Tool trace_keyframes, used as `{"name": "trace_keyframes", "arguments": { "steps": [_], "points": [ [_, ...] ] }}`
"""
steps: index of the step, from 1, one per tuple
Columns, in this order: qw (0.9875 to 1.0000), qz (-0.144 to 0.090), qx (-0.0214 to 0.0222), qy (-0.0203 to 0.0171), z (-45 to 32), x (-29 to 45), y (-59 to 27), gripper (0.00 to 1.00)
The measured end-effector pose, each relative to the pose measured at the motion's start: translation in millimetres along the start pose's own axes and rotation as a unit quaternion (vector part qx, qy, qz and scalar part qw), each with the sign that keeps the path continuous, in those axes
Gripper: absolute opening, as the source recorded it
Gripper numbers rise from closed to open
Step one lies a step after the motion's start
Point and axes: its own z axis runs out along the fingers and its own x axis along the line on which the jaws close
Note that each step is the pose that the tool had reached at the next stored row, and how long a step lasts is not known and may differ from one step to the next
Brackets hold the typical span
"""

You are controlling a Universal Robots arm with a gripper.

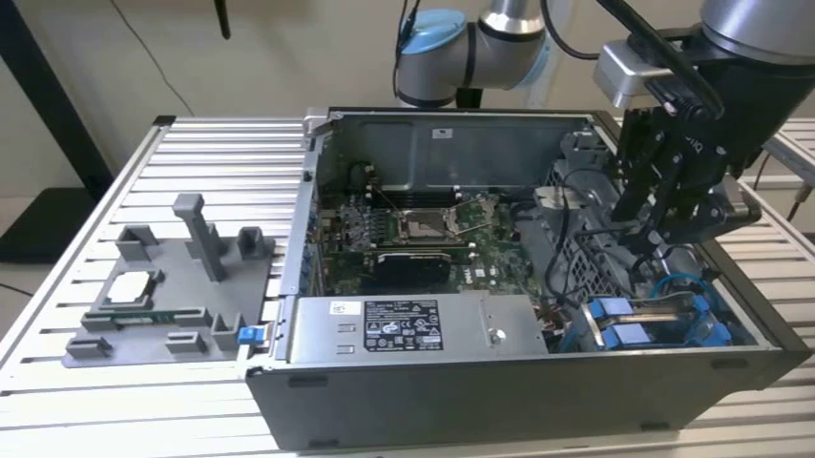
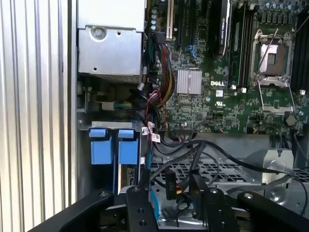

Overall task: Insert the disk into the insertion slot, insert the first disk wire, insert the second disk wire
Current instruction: 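Insert the first disk wire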

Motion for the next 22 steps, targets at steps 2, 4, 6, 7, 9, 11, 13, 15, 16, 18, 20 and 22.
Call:
{"name": "trace_keyframes", "arguments": {
  "steps": [2,4,6,7,9,11,13,15,16,18,20,22],
  "points": [
    [1.0000,-0.002,0.0007,-0.0001,0.7,0.0,0.0,1.00],
    [1.0000,-0.002,0.0007,0.0000,0.7,0.0,0.0,1.00],
    [1.0000,-0.002,0.0008,-0.0001,0.9,0.0,0.0,1.00],
    [1.0000,-0.002,0.0008,-0.0001,0.9,0.0,0.0,1.00],
    [1.0000,-0.002,0.0008,-0.0001,0.8,0.0,0.0,1.00],
    [1.0000,-0.003,0.0007,-0.0003,0.7,0.0,0.0,1.00],
    [1.0000,-0.003,0.0007,-0.0003,0.6,0.0,0.0,1.00],
    [1.0000,-0.003,0.0007,-0.0001,0.5,0.0,0.0,1.00],
    [1.0000,-0.003,0.0007,-0.0002,0.5,0.0,0.0,1.00],
    [1.0000,-0.003,0.0007,-0.0002,0.5,0.0,0.0,1.00],
    [1.0000,-0.003,0.0007,-0.0001,0.5,0.0,0.0,1.00],
    [1.0000,-0.003,0.0007,-0.0001,0.5,0.0,0.0,1.00]
  ]
}}
